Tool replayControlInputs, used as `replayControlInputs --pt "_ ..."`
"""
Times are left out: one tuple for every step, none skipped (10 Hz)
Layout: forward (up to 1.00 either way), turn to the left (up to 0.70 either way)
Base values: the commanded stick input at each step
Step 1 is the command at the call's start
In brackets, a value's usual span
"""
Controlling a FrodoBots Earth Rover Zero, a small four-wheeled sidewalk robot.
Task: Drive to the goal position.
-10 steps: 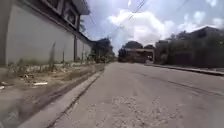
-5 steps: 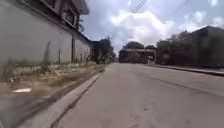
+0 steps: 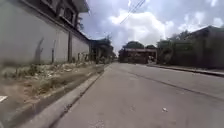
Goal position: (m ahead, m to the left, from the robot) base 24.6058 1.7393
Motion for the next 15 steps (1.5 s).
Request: replayControlInputs --pt "1.00 0.00" --pt "1.00 0.00" --pt "1.00 0.00" --pt "1.00 0.00" --pt "1.00 0.00" --pt "1.00 0.00" --pt "1.00 0.00" --pt "1.00 0.00" --pt "1.00 0.00" --pt "1.00 0.00" --pt "1.00 0.00" --pt "1.00 0.00" --pt "1.00 0.00" --pt "1.00 0.00" --pt "1.00 0.00"
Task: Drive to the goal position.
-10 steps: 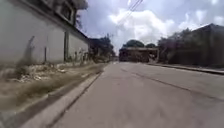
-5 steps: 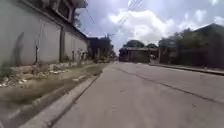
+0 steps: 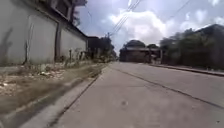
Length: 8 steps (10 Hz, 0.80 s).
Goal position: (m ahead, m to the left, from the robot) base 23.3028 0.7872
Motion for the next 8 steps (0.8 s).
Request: replayControlInputs --pt "1.00 0.00" --pt "1.00 0.00" --pt "1.00 -0.04" --pt "1.00 -0.08" --pt "1.00 -0.09" --pt "1.00 -0.05" --pt "1.00 -0.03" --pt "1.00 -0.07"
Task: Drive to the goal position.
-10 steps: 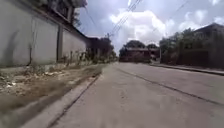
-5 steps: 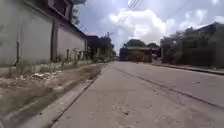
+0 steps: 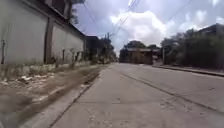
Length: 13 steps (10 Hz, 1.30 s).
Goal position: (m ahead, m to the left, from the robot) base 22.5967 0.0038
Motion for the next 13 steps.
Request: replayControlInputs --pt "1.00 -0.11" --pt "1.00 -0.10" --pt "1.00 -0.04" --pt "1.00 -0.05" --pt "1.00 -0.08" --pt "1.00 -0.03" --pt "1.00 -0.01" --pt "1.00 0.00" --pt "1.00 0.00" --pt "1.00 0.00" --pt "1.00 0.00" --pt "1.00 0.00" --pt "1.00 0.00"
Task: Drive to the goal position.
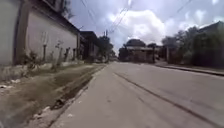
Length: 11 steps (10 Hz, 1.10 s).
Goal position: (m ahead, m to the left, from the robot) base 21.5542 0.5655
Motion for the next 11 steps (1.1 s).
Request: replayControlInputs --pt "1.00 0.00" --pt "1.00 0.00" --pt "1.00 0.00" --pt "1.00 0.00" --pt "1.00 0.00" --pt "1.00 0.00" --pt "1.00 0.00" --pt "1.00 0.00" --pt "1.00 0.00" --pt "1.00 0.00" --pt "1.00 0.00"
